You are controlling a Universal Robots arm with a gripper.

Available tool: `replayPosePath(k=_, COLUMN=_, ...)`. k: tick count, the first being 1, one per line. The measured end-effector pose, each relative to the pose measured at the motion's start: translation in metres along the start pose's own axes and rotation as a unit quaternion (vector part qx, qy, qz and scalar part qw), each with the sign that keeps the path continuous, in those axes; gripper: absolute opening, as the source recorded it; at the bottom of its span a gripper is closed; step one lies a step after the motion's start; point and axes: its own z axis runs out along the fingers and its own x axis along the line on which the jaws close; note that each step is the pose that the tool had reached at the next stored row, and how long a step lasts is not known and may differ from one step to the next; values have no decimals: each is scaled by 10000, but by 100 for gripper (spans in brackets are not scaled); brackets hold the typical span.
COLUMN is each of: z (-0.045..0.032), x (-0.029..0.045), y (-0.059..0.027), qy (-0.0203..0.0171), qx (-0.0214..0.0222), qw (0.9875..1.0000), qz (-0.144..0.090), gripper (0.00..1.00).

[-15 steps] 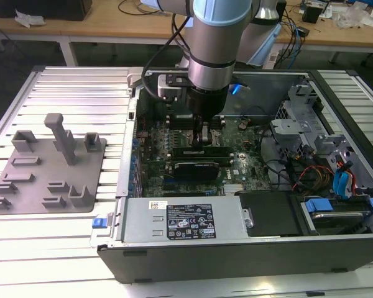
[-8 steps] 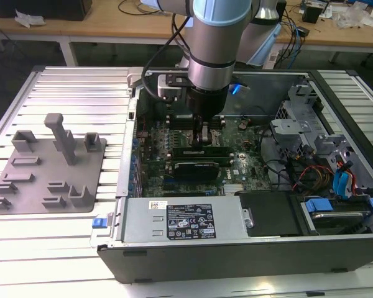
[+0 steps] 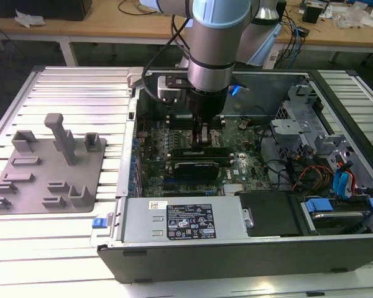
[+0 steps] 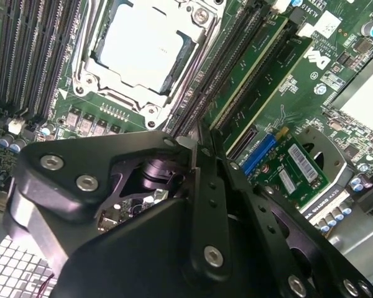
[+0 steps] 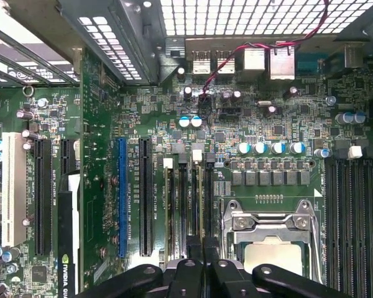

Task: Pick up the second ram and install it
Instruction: 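Insert the second ram into the second slot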

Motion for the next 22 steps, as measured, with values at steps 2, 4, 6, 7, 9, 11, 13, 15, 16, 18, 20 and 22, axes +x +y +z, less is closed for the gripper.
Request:
replayPosePath(k=2, z=22, x=0, y=0, qy=2, qx=-1, qw=10000, qz=0, gripper=9)
replayPosePath(k=4, z=36, x=-1, y=-1, qy=1, qx=-1, qw=10000, qz=0, gripper=9)
replayPosePath(k=6, z=37, x=-1, y=0, qy=1, qx=-1, qw=10000, qz=0, gripper=9)
replayPosePath(k=7, z=38, x=-1, y=-1, qy=1, qx=0, qw=10000, qz=0, gripper=9)
replayPosePath(k=9, z=39, x=-1, y=-1, qy=-1, qx=0, qw=10000, qz=0, gripper=11)
replayPosePath(k=11, z=39, x=-1, y=-1, qy=0, qx=0, qw=10000, qz=0, gripper=17)
replayPosePath(k=13, z=39, x=-1, y=-1, qy=0, qx=0, qw=10000, qz=0, gripper=17)
replayPosePath(k=15, z=32, x=-1, y=0, qy=1, qx=-1, qw=10000, qz=1, gripper=17)
replayPosePath(k=16, z=-28, x=1, y=2, qy=1, qx=0, qw=10000, qz=0, gripper=17)
replayPosePath(k=18, z=-172, x=4, y=6, qy=0, qx=-1, qw=10000, qz=0, gripper=17)
replayPosePath(k=20, z=-176, x=5, y=-26, qy=1, qx=-1, qw=10000, qz=1, gripper=17)
replayPosePath(k=22, z=-179, x=4, y=-148, qy=-3, qx=0, qw=10000, qz=0, gripper=17)
